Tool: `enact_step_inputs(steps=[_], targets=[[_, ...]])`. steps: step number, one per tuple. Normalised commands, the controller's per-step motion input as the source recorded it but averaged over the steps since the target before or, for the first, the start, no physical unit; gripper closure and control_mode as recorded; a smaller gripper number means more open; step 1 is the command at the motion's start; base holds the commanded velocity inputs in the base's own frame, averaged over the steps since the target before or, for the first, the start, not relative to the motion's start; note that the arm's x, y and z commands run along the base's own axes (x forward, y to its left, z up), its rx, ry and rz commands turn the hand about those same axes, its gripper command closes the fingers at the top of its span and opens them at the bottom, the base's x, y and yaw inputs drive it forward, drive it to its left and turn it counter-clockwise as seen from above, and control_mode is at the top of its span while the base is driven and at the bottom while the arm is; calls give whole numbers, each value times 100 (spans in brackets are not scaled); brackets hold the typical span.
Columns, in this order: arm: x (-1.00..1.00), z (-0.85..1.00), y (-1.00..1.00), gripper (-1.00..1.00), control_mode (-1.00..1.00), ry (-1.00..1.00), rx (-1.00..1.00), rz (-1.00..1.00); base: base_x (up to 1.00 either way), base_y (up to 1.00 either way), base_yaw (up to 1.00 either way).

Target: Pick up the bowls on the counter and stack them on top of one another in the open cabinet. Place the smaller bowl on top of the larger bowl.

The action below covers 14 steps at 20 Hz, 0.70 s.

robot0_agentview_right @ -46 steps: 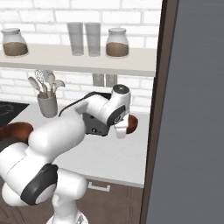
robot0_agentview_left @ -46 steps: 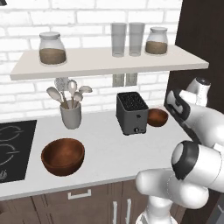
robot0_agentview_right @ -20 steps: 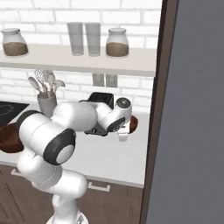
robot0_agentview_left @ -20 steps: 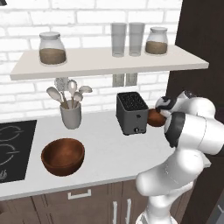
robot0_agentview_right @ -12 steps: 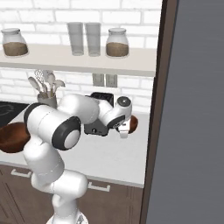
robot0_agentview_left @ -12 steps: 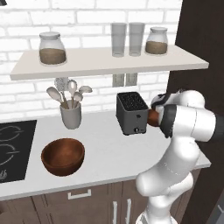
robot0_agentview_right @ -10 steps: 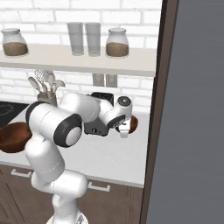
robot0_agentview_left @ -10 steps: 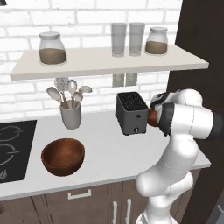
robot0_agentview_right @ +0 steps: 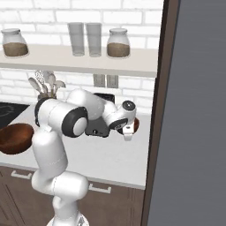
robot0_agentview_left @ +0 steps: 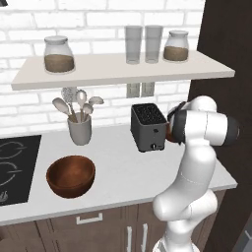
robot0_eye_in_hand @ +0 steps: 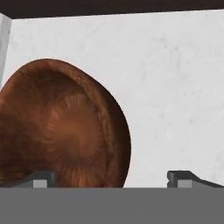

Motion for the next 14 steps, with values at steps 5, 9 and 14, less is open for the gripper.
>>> enact_step_inputs(steps=[5,9,14], targets=[[26,-34,0,-100,-100,0,0,2,0,0,0],[14,-16,0,100,-100,0,0,0,0,0,0],[0,0,0,100,-100,0,0,0,0,0,0]])
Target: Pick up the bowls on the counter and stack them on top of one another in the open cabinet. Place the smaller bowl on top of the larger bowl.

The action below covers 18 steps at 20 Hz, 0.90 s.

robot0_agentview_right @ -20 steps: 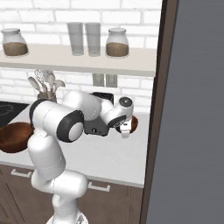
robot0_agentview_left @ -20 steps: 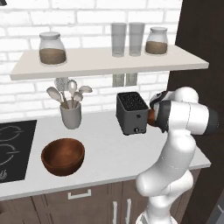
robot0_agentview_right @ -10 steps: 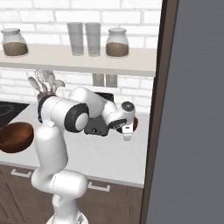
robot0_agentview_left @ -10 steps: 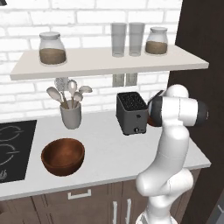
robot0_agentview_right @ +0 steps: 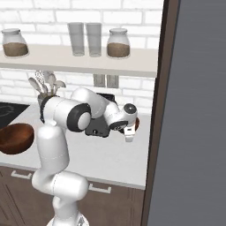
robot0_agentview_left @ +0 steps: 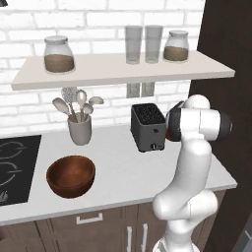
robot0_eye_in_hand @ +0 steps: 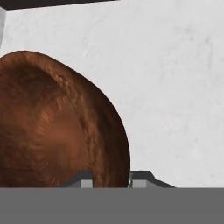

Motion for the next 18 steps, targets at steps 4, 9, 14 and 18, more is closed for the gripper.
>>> enact_step_inputs(steps=[4,9,14,18], targets=[[-28,0,0,100,-100,1,0,0,0,0,0],[-92,40,-4,100,-100,-1,6,0,0,0,0],[-100,79,0,100,-100,0,7,0,0,0,0],[-96,100,16,100,-100,0,2,0,0,0,0]])
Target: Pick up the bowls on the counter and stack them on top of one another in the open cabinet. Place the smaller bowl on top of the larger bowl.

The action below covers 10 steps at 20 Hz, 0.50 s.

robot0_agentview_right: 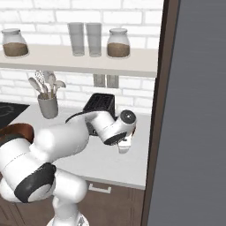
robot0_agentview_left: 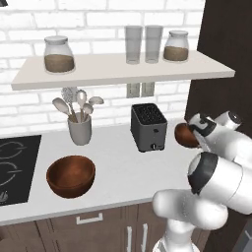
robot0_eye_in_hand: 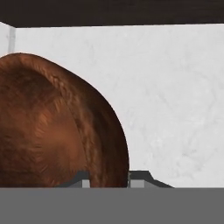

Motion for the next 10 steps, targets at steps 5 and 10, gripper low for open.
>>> enact_step_inputs(steps=[5,10], targets=[[-82,100,65,100,-100,4,1,1,0,0,0],[-81,82,87,100,-100,10,0,19,0,0,0]])
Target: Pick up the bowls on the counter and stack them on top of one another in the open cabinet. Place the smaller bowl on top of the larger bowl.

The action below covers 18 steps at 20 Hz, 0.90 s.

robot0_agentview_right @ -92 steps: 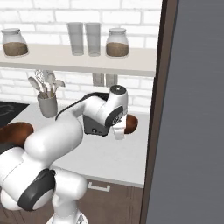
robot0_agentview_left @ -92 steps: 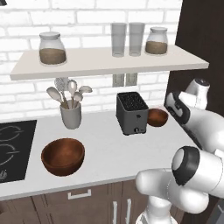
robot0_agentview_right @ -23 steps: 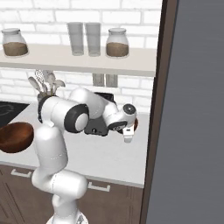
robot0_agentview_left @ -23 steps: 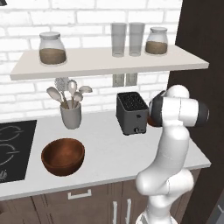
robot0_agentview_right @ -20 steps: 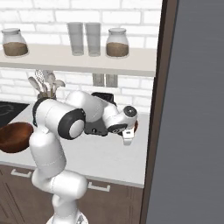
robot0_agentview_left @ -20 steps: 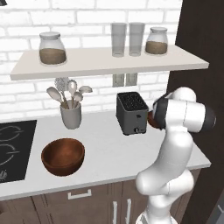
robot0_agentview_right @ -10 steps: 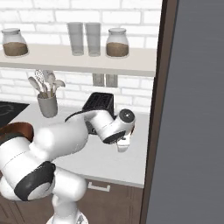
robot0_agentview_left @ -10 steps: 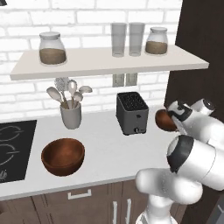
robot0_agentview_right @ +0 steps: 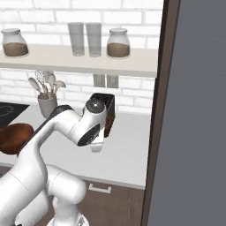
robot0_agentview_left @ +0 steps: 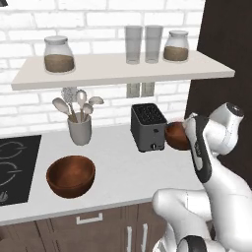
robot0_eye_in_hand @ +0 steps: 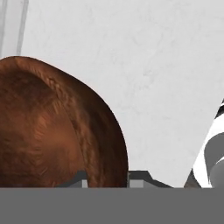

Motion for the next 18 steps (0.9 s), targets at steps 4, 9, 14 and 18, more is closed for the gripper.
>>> enact_step_inputs(steps=[4,9,14,18], targets=[[-71,58,100,100,-100,15,0,31,0,0,0],[-51,18,100,100,-100,7,0,27,0,0,0],[-21,7,100,100,-100,0,-2,20,0,0,0],[-7,7,100,100,-100,0,-1,17,0,0,0]])
